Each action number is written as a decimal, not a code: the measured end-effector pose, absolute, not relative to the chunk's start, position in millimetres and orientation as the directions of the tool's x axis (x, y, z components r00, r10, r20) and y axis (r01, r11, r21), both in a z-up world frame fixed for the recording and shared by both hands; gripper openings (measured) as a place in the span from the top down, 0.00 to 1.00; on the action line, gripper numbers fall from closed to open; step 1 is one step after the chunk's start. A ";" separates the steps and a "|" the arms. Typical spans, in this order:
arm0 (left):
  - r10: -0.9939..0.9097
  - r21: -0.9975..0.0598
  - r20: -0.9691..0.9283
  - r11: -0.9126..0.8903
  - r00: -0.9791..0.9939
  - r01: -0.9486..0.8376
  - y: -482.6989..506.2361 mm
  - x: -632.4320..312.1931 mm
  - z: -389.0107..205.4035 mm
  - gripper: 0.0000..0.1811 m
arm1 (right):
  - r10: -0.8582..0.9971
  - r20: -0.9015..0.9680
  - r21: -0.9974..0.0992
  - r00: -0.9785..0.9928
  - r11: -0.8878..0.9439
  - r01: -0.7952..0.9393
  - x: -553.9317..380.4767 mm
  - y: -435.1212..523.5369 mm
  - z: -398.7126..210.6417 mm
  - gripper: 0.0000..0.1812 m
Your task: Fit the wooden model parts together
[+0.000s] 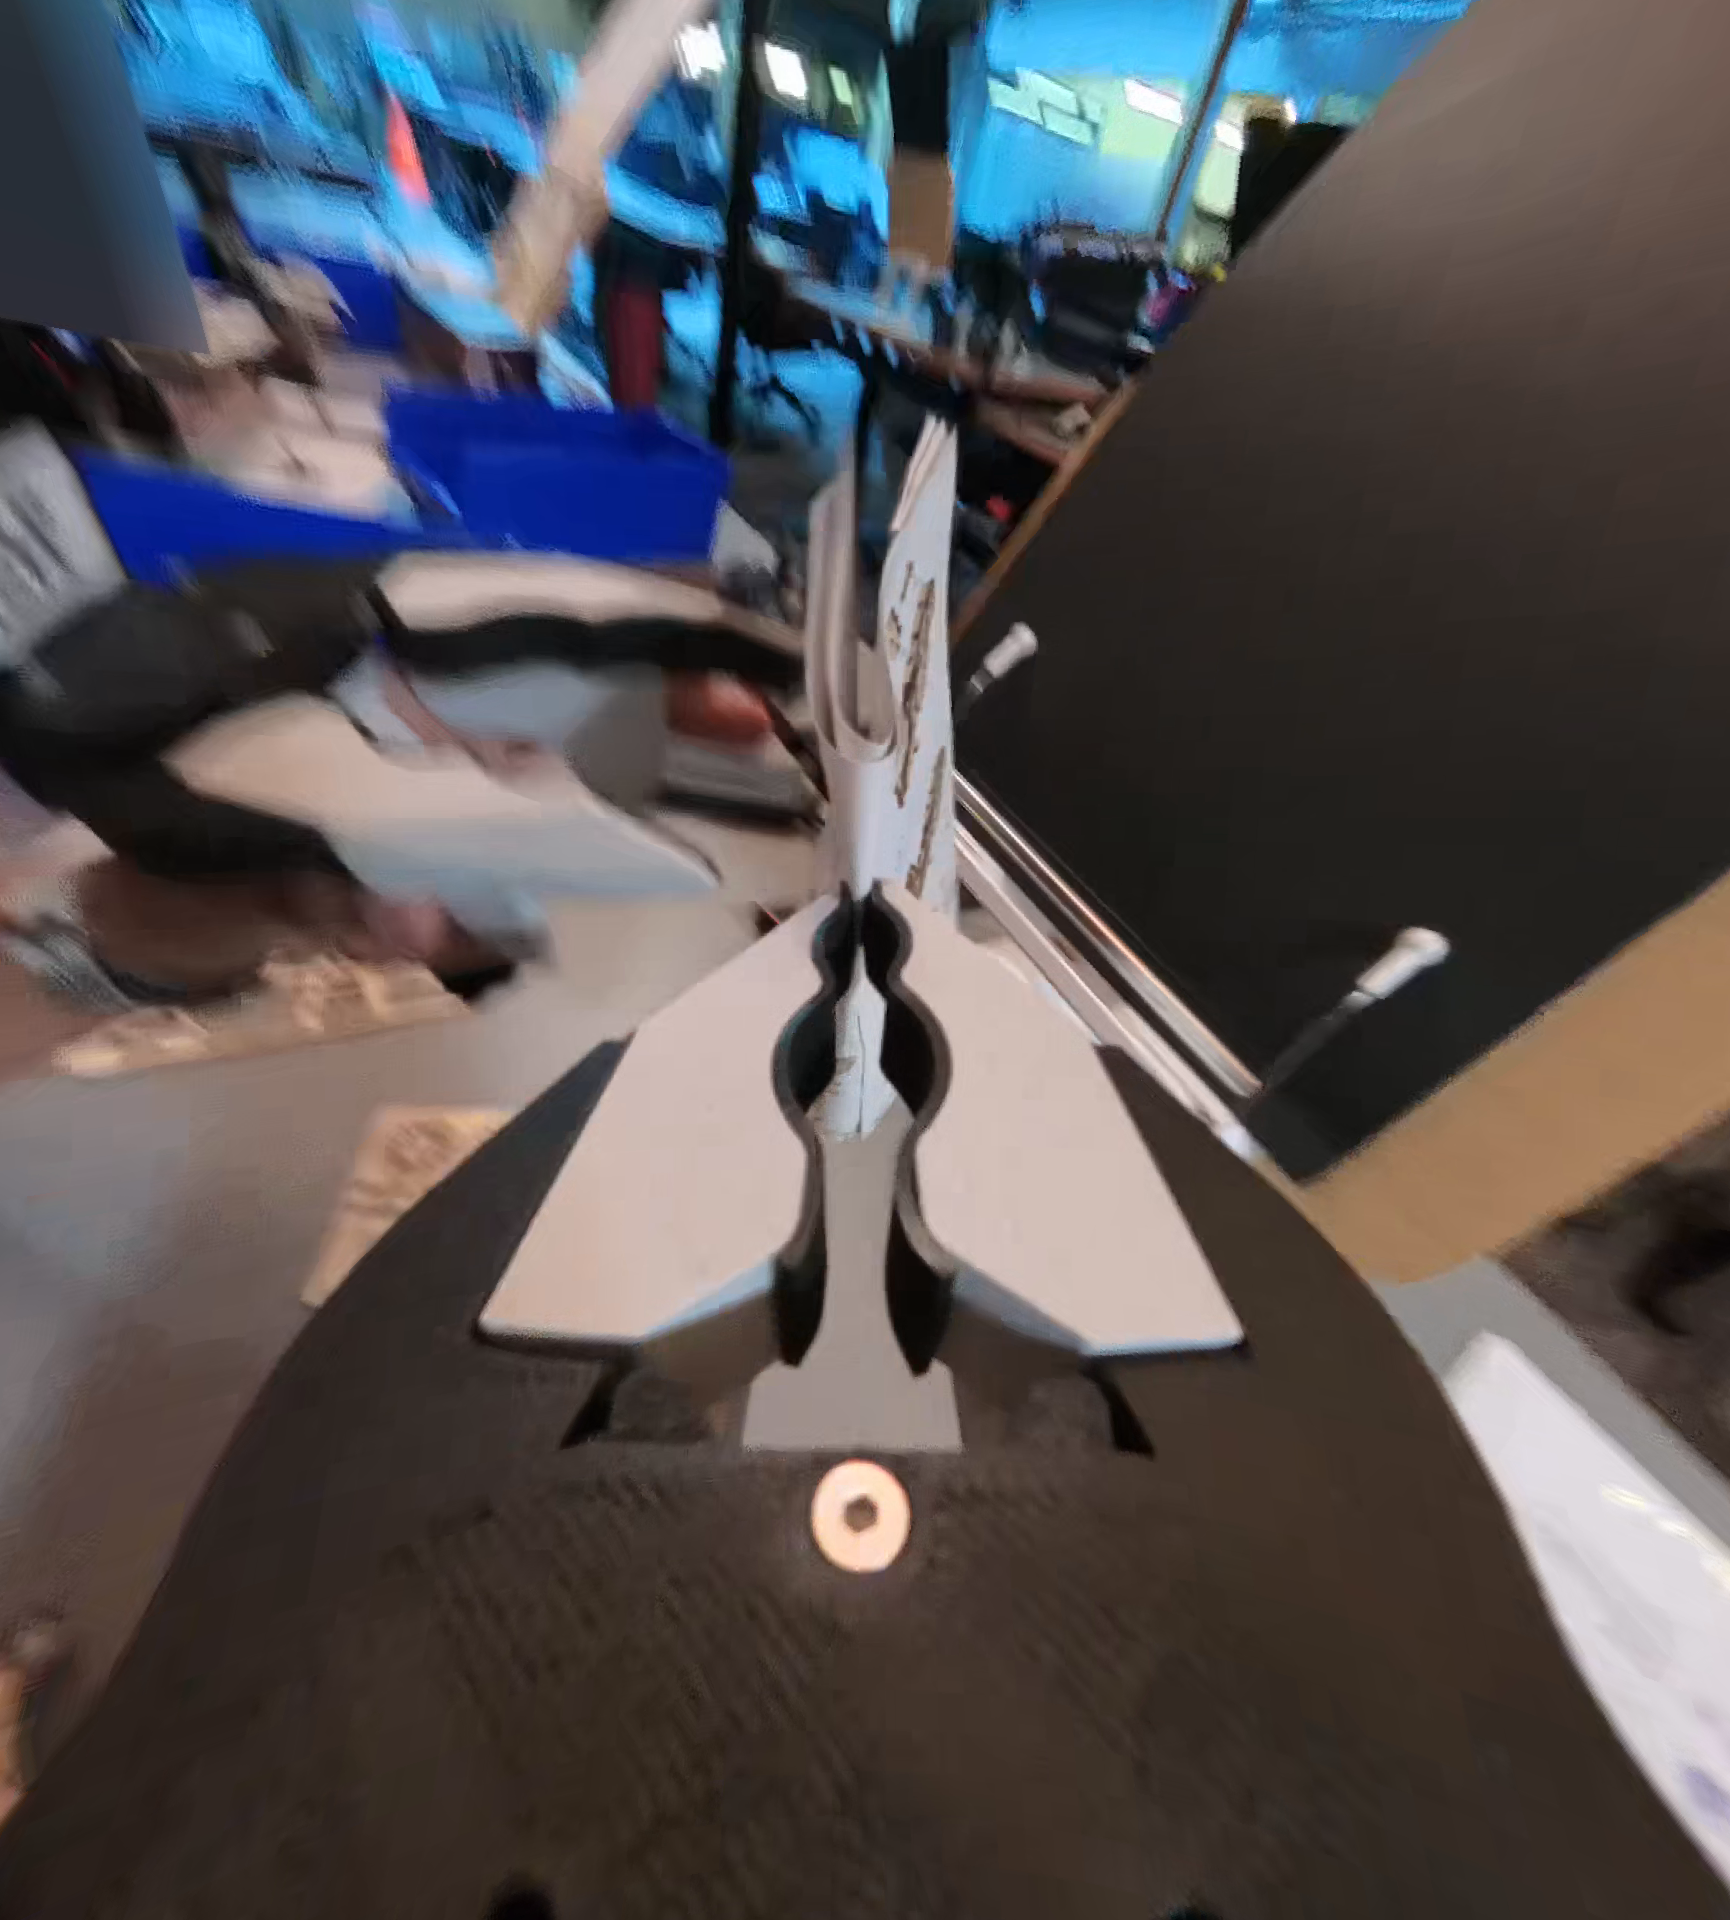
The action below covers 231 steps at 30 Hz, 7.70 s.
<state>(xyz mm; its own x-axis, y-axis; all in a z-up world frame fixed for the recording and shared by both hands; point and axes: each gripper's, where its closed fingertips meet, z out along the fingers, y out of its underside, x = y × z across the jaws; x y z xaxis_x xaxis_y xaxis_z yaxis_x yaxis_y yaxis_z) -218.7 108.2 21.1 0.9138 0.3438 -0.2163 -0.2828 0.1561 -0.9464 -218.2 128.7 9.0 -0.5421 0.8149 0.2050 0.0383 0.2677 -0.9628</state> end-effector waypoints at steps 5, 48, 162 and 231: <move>0.305 -0.877 -0.397 0.153 0.866 -0.456 100.2 -193.3 36.8 0.71 | 0.651 0.476 -0.788 -0.591 0.614 0.041 -211.9 126.9 -33.5 1.00; -0.078 -0.935 -0.327 0.173 0.942 -0.310 72.6 -169.6 28.4 1.00 | 0.407 0.177 -0.918 -0.896 0.397 -0.001 -161.1 77.9 -42.2 1.00; 0.124 -0.920 -0.241 0.287 0.963 -0.267 44.9 -212.6 60.0 0.99 | 0.449 0.043 -0.947 -0.893 0.304 0.107 -178.9 83.8 -57.7 1.00; -0.003 -0.873 -0.214 0.450 0.977 -0.190 75.9 -140.1 84.2 0.80 | 0.183 -0.150 -0.878 -0.972 -0.476 0.046 -150.8 123.0 56.5 1.00</move>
<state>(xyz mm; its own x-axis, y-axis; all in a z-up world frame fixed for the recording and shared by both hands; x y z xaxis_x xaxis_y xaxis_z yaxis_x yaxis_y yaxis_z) -140.1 75.9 84.2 0.9769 -0.0027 -0.2136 -0.1895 0.4502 -0.8726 -150.8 123.0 56.5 -0.9716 0.1827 -0.1500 0.0461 -0.4760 -0.8783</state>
